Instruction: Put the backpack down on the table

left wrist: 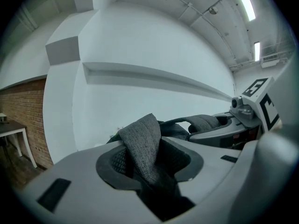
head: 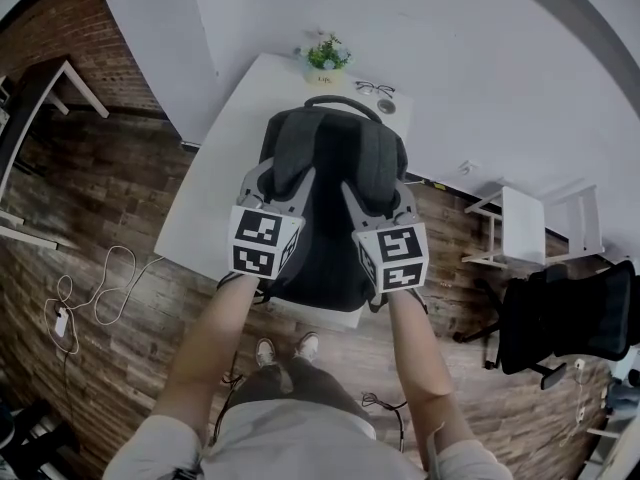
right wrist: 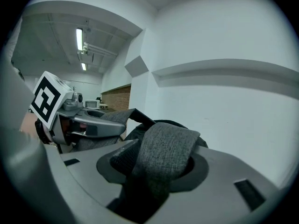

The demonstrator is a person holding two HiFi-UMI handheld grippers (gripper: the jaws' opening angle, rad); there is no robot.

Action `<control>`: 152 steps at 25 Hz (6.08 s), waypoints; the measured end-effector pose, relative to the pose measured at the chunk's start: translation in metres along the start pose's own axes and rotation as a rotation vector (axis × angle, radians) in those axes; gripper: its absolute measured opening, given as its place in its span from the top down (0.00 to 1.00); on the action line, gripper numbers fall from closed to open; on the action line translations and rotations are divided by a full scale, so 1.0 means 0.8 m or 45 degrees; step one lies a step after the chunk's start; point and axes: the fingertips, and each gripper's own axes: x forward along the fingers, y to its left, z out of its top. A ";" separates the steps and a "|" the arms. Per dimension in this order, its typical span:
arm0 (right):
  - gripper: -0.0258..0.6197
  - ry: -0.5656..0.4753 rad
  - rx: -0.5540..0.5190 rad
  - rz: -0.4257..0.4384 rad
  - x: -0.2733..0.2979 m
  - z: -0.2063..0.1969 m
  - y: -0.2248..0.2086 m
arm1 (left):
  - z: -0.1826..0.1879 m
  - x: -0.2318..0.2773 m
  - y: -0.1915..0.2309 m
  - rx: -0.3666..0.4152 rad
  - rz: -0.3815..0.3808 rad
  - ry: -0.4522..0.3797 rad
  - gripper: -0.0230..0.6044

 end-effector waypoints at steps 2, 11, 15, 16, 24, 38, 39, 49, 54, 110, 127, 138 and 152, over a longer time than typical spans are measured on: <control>0.67 0.014 0.002 -0.003 0.003 -0.008 -0.003 | -0.008 0.006 0.001 -0.001 0.004 0.015 0.71; 0.59 0.098 0.002 -0.044 0.020 -0.044 -0.029 | -0.036 0.044 0.010 -0.049 -0.025 0.106 0.46; 0.58 0.094 0.005 -0.108 0.020 -0.048 -0.048 | -0.044 0.054 0.014 -0.057 -0.027 0.131 0.43; 0.58 0.088 0.004 -0.120 0.019 -0.048 -0.051 | -0.047 0.056 0.014 -0.057 -0.032 0.141 0.43; 0.58 0.109 -0.007 -0.114 0.015 -0.058 -0.046 | -0.064 0.059 0.008 -0.050 -0.039 0.178 0.41; 0.58 0.117 0.086 -0.099 0.002 -0.076 -0.042 | -0.068 0.050 0.002 -0.029 -0.055 0.193 0.41; 0.58 0.120 0.093 -0.099 0.001 -0.076 -0.041 | -0.067 0.048 0.002 -0.031 -0.058 0.192 0.41; 0.83 0.106 0.119 -0.154 -0.022 -0.069 -0.027 | -0.061 0.016 0.004 -0.005 -0.060 0.176 0.66; 0.88 0.095 0.134 -0.183 -0.043 -0.059 -0.011 | -0.059 -0.011 0.006 -0.014 -0.052 0.175 0.84; 0.90 -0.395 0.045 -0.196 -0.325 0.164 0.100 | 0.170 -0.382 -0.030 0.040 -0.016 -0.452 0.94; 0.90 -0.379 0.139 -0.249 -0.377 0.144 0.097 | 0.163 -0.412 -0.037 0.003 0.008 -0.419 0.94; 0.90 -0.388 0.123 -0.219 -0.375 0.147 0.098 | 0.167 -0.404 -0.051 0.004 -0.011 -0.416 0.94; 0.90 -0.388 0.135 -0.215 -0.373 0.134 0.101 | 0.159 -0.398 -0.057 0.001 -0.015 -0.422 0.94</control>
